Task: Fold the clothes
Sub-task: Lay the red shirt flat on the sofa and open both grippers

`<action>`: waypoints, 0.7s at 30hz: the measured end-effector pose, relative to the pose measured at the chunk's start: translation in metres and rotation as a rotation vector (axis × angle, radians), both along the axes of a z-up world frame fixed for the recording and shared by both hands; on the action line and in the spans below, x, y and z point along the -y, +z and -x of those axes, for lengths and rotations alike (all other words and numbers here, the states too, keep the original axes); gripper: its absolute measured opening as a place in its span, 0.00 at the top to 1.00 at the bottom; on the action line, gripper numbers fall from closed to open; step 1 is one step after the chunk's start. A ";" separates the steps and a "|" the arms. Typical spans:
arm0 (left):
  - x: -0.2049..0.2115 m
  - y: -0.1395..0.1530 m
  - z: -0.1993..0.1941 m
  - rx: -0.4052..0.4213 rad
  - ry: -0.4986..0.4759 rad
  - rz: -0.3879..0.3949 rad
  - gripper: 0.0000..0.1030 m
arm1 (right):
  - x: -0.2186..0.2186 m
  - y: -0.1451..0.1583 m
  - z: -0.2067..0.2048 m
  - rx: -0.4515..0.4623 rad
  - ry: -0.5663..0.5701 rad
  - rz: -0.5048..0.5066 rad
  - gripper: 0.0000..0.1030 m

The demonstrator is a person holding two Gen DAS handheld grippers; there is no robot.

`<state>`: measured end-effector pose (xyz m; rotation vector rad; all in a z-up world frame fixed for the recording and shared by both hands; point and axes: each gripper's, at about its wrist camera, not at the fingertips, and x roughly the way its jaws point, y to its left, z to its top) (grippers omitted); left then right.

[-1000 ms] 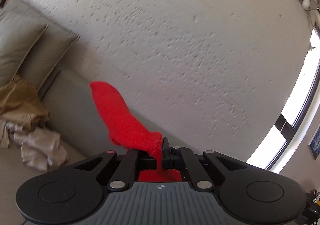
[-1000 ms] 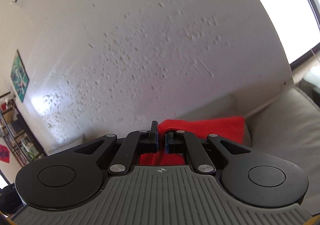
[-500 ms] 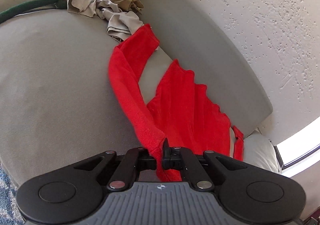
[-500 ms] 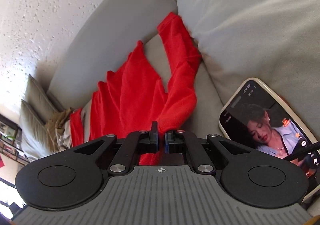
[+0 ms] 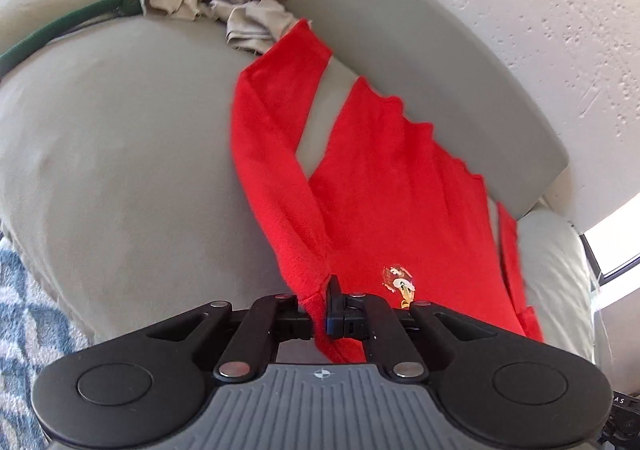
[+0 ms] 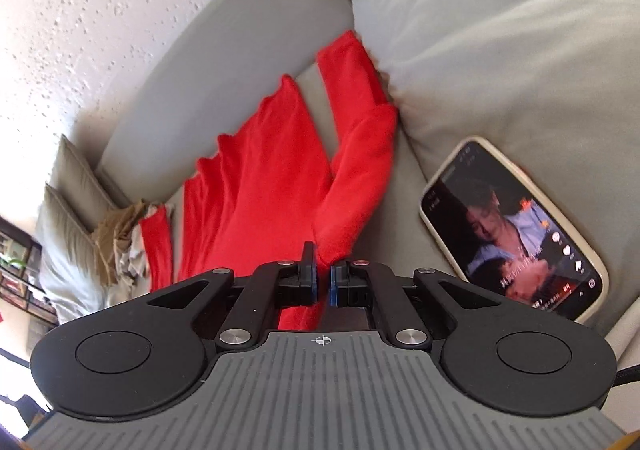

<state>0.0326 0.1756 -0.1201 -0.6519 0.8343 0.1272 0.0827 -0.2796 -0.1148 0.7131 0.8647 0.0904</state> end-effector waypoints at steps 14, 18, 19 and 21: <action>0.051 0.031 0.032 0.079 -0.123 -0.254 0.74 | -0.023 0.003 0.046 0.022 0.168 0.220 0.61; 0.093 0.020 0.004 0.074 -0.210 -0.321 0.74 | -0.079 0.005 0.048 0.113 0.377 0.398 0.93; 0.101 0.016 -0.001 0.066 -0.222 -0.329 0.74 | -0.092 0.002 0.045 0.114 0.411 0.427 0.93; 0.114 0.010 -0.007 0.059 -0.238 -0.353 0.74 | -0.116 -0.004 0.038 0.115 0.472 0.484 0.91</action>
